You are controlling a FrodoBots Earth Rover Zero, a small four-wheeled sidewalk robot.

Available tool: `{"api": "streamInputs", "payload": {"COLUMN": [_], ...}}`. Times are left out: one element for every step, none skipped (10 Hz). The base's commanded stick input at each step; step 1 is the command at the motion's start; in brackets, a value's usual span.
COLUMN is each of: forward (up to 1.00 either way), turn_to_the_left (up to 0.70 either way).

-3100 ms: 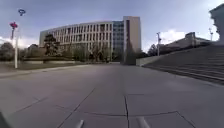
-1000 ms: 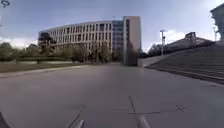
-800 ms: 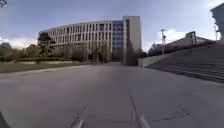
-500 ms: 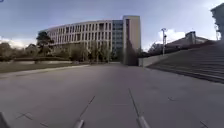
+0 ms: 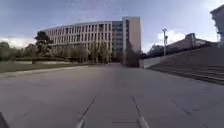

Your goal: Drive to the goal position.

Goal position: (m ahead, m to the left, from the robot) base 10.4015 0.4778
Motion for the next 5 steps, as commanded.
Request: {"api": "streamInputs", "payload": {"forward": [1.0, 1.0, 1.0, 1.0, 1.0], "turn_to_the_left": [0.0, 0.0, 0.0, 0.0, 0.0]}}
